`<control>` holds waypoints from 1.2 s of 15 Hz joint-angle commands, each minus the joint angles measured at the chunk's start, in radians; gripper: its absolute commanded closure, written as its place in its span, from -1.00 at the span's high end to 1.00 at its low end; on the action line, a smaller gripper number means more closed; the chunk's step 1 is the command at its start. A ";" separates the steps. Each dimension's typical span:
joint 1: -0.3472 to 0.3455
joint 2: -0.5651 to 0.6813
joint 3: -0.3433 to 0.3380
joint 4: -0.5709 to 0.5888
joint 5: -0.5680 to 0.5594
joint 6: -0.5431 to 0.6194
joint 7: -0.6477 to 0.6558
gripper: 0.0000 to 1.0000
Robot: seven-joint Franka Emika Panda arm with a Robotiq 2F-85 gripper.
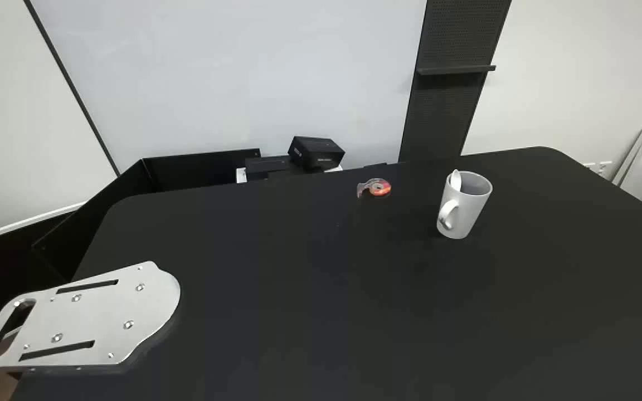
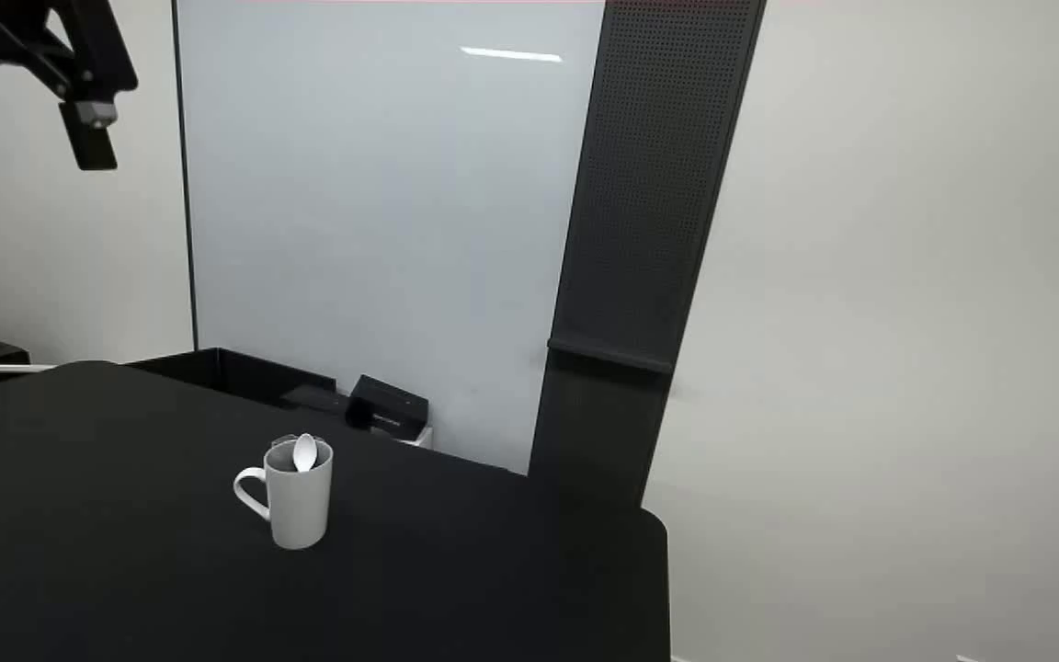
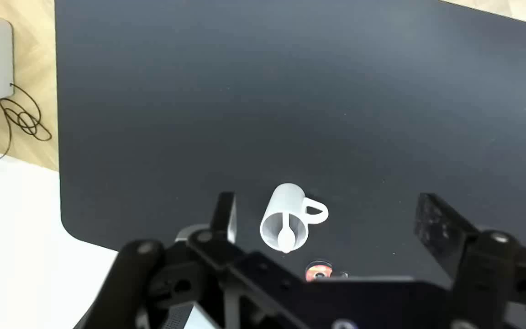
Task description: Pick the spoon from the cup and put it on the table
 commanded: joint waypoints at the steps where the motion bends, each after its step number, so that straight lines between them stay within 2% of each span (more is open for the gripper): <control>1: 0.016 0.002 -0.013 0.002 -0.008 -0.002 0.007 1.00; 14: 0.016 0.002 -0.013 0.002 -0.008 0.000 0.007 1.00; 18: -0.024 0.080 -0.029 0.047 -0.045 0.016 0.030 1.00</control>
